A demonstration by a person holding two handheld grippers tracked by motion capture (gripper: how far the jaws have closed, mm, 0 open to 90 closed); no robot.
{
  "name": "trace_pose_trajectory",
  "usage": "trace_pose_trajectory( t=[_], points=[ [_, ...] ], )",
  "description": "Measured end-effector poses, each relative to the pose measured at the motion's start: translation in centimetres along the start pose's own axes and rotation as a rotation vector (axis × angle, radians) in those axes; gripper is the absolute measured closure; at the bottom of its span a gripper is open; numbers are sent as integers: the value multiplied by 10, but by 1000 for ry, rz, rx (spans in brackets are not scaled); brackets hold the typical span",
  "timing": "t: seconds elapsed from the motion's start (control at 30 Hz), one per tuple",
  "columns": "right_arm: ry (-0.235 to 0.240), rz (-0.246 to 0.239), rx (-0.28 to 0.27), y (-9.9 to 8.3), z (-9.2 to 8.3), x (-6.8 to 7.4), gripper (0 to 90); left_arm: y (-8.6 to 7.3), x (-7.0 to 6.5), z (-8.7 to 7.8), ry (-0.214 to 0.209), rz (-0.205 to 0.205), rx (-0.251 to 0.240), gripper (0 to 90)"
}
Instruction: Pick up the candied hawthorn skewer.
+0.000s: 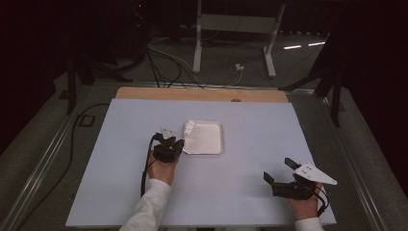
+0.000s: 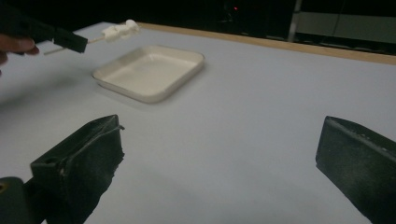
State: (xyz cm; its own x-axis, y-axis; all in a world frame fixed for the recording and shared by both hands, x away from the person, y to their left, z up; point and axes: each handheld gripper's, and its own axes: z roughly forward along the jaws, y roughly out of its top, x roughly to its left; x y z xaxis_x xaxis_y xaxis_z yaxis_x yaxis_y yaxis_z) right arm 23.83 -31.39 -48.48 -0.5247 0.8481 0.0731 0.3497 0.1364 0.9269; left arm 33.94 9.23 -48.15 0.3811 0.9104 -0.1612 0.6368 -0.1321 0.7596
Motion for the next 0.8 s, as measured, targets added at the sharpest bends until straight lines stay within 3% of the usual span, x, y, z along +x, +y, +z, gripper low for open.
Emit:
trace_pose_trajectory(
  t=[0.17, 0.47, 0.8],
  points=[
    [35, -15, -2, 14, 6, 7, 3, -4, 5, -17, -21, 9, -39, 900],
    [101, -12, -11, 63, 36, 19, 3, -9, 10, -39, -52, 39, -84, 900],
    [174, 7, 2, 99, 73, 29, 3, -10, 4, -44, -96, 70, -113, 900]
  ],
)
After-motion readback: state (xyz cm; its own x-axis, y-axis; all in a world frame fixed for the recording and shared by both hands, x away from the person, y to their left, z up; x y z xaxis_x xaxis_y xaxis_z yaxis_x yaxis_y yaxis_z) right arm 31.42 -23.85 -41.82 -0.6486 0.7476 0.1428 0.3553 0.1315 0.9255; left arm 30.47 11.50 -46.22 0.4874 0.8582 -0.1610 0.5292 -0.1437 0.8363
